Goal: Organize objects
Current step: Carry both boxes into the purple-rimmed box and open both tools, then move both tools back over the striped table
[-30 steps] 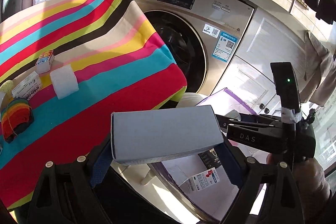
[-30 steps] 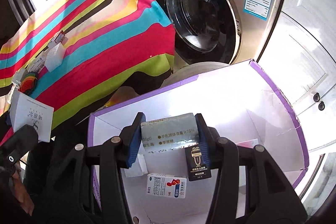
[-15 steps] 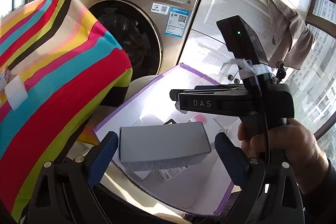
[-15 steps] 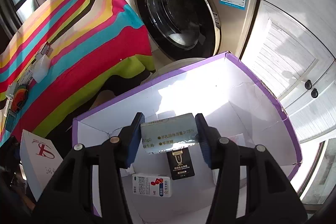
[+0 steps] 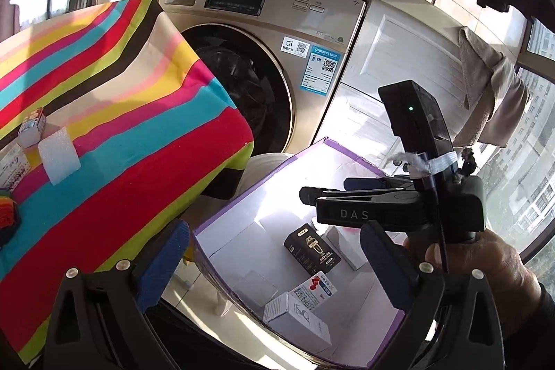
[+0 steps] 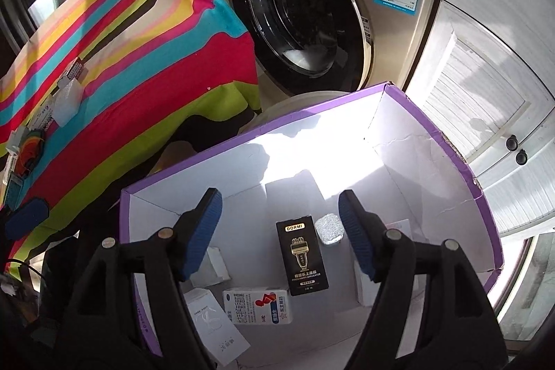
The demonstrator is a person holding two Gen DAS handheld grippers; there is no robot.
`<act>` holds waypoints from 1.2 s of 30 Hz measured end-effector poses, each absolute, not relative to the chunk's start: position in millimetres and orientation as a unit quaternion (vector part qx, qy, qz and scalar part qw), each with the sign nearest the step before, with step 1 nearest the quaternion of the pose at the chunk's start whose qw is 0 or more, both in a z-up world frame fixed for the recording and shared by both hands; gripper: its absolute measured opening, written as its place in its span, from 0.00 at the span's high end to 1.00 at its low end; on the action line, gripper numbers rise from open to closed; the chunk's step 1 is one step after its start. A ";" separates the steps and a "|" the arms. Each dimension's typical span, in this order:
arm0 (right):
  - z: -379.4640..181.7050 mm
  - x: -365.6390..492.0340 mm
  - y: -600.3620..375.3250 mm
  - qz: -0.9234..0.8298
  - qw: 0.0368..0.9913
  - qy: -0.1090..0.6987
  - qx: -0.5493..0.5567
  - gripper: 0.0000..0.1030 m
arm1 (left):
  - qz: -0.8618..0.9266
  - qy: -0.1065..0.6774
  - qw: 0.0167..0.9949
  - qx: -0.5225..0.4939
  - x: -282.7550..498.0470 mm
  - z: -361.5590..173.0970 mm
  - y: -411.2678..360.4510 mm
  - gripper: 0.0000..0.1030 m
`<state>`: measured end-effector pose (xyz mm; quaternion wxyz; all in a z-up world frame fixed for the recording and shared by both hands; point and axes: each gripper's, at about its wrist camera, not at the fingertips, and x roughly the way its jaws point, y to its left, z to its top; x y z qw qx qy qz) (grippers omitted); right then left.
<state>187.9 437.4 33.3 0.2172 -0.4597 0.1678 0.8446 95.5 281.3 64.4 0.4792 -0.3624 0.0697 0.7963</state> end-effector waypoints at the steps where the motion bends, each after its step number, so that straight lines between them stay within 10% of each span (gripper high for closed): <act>1: 33.2 187.4 436.6 0.845 0.216 0.168 -0.460 0.29 | 0.799 0.070 0.475 -0.362 93.5 64.5 279.2 0.03; 36: 46.9 140.1 367.6 0.860 0.133 0.136 -0.474 0.28 | 0.884 -0.028 0.347 -0.313 46.1 81.9 134.4 0.04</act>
